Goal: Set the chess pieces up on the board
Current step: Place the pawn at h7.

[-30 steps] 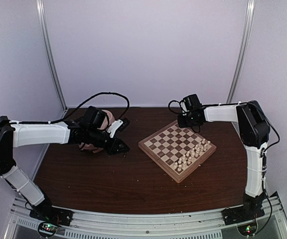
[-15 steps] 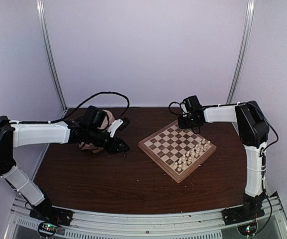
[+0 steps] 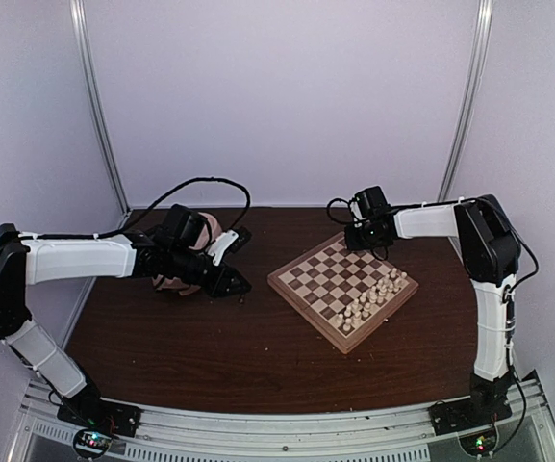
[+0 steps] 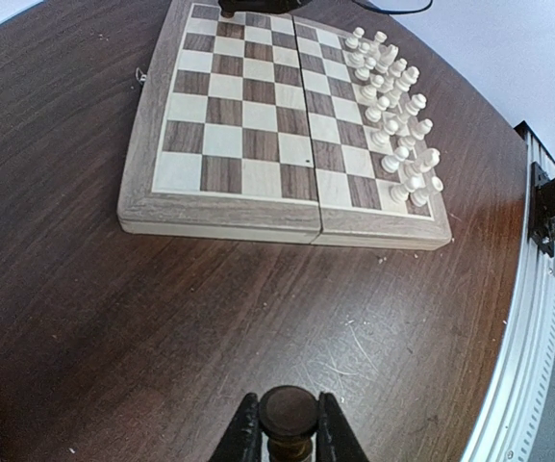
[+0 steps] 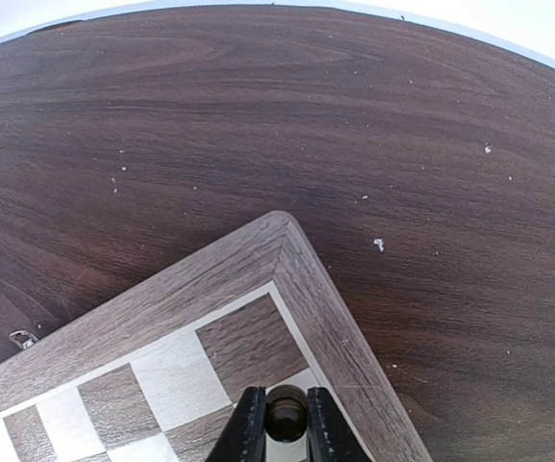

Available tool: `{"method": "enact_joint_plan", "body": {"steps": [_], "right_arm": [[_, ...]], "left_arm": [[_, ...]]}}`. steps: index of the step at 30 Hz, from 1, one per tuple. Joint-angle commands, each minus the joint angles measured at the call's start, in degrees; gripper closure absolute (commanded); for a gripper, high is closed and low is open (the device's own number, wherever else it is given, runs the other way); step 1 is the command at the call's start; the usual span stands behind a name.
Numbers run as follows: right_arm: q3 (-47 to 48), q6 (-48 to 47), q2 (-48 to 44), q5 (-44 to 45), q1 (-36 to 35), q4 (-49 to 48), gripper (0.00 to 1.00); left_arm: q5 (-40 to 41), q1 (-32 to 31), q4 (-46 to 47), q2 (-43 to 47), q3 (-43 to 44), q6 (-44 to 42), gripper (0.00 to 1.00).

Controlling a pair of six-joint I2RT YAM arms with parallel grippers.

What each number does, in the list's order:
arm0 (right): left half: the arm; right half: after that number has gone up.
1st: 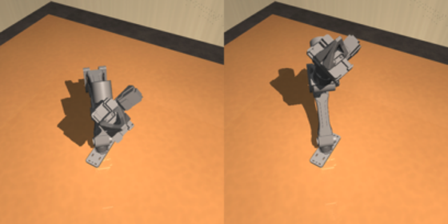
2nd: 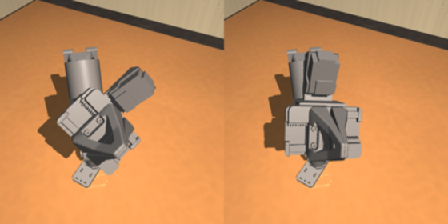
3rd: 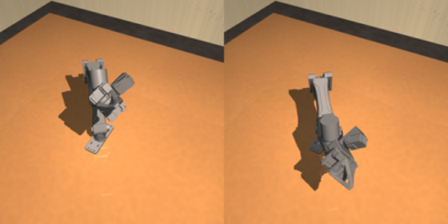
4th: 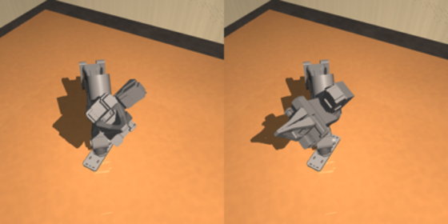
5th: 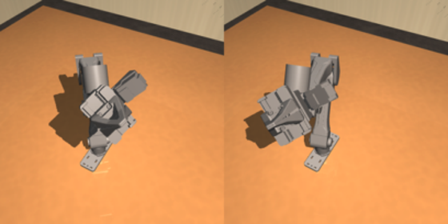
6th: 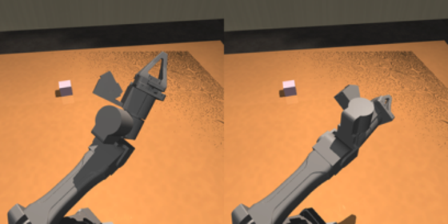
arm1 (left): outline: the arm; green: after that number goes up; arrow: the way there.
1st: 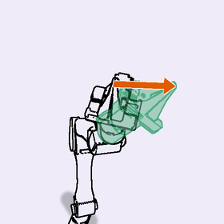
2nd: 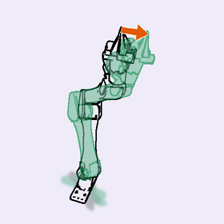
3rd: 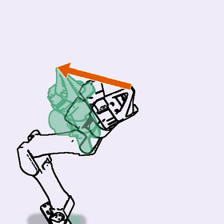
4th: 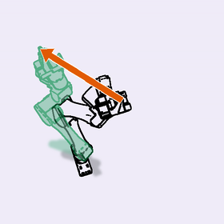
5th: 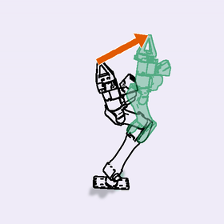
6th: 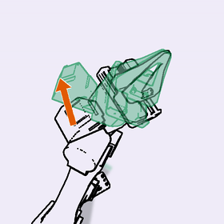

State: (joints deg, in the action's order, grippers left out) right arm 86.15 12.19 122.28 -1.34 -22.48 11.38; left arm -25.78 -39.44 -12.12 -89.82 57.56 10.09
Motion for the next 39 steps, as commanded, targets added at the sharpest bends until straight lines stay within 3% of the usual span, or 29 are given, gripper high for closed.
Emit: {"method": "enact_joint_plan", "body": {"steps": [1,20,22,26,28,33,39], "right_arm": [[-1.72,0.03,-1.95,1.08,0.33,-0.53,0.84],[-4.25,0.3,-3.67,1.08,0.35,-0.96,0.83],[-3.93,0.3,-3.41,1.01,0.33,-0.75,0.78],[-2.94,-0.08,-3.29,0.23,0.33,-0.46,0.55],[-1.95,-0.49,-3.53,-0.24,0.35,0.27,0.5],[-3.34,-1.28,-7.11,-0.87,0.29,-0.18,0.46],[-14.07,-1.92,-17.59,-0.1,-0.46,-9.12,0.46]], "left_arm": [[-0.55,-0.2,0.65,-0.6,1.59,0.53,0.85],[-0.73,-0.29,1.11,-0.56,1.41,0.95,0.85],[-0.72,-0.29,1.06,-0.59,1.43,0.88,0.85],[-0.69,-0.27,1.06,-0.61,1.5,0.97,0.85],[-0.56,-0.29,1.05,-0.7,1.57,1.02,0.85],[0.77,-0.37,0.47,-0.99,2.39,1.98,0.85],[2.14,-0.37,0.87,-1.05,3.91,8.22,0.85]]}}
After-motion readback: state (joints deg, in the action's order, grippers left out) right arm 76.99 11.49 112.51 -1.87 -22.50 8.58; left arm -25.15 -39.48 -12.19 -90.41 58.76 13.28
